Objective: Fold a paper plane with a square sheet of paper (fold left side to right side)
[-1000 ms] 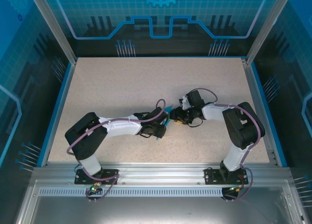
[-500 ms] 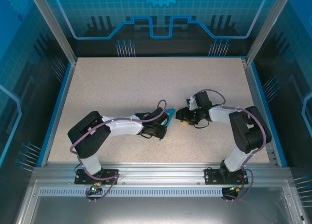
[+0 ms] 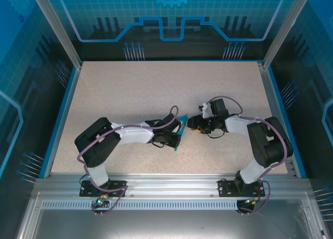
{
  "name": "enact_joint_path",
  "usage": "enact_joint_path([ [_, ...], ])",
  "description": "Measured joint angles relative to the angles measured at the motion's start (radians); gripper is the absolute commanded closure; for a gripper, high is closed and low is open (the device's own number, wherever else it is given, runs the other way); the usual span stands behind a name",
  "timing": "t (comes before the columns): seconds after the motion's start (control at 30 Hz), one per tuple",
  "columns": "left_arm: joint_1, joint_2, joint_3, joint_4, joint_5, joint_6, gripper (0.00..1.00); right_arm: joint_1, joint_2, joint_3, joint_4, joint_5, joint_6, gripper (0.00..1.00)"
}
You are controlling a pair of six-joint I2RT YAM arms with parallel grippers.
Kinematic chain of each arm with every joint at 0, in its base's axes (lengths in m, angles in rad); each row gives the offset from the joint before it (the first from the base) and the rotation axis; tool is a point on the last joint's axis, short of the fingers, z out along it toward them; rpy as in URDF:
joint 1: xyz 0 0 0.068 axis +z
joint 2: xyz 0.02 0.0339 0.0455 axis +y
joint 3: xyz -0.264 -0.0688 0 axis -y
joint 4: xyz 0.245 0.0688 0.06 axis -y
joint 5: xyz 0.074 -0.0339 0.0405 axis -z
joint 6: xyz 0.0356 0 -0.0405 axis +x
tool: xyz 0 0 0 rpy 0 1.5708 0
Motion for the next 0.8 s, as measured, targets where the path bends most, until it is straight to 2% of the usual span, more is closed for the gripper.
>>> enact_joint_path([
  [0.27,0.000,-0.003,0.010,-0.007,0.037,0.001,0.60,0.005,0.037,0.000,0.001,-0.003,0.014,0.53],
  [0.47,0.000,-0.075,0.010,-0.058,0.054,-0.005,0.42,0.012,0.049,0.000,0.000,-0.003,0.023,0.54],
  [0.8,-0.023,-0.096,0.063,-0.137,0.019,-0.023,0.37,0.018,0.055,0.000,0.000,-0.002,0.034,0.54],
])
